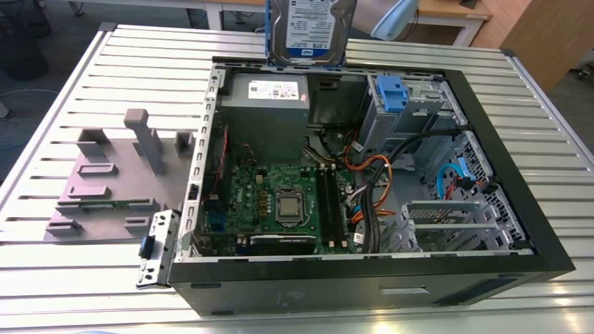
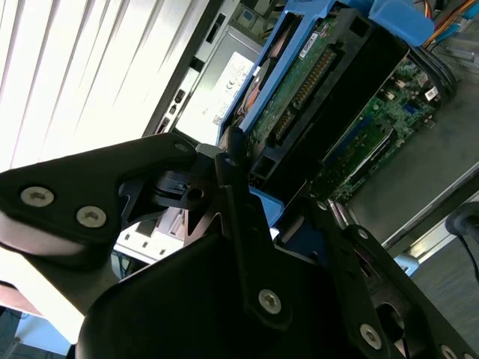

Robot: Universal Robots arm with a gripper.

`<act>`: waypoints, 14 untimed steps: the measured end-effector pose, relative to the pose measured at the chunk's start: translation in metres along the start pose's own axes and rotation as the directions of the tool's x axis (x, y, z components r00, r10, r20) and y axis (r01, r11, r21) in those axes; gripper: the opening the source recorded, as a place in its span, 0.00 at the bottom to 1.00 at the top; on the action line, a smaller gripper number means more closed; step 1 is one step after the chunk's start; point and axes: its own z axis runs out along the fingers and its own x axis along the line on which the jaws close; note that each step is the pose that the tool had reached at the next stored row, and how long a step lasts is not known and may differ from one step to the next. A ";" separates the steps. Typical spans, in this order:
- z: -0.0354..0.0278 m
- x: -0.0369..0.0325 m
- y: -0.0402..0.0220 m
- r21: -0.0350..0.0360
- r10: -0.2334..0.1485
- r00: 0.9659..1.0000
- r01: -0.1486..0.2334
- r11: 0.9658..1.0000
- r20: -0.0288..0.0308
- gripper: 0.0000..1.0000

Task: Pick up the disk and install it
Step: 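Pick up the disk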

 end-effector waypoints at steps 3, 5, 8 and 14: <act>0.0000 0.0000 -0.0007 0.000 0.000 1.000 0.000 1.000 0.000 0.36; 0.0000 0.0000 -0.0012 0.000 0.000 1.000 0.000 1.000 0.000 0.36; 0.0000 0.0001 -0.0019 0.000 0.000 1.000 0.000 1.000 0.000 0.36; 0.0000 0.0001 -0.0032 0.000 0.000 1.000 0.000 1.000 0.000 0.36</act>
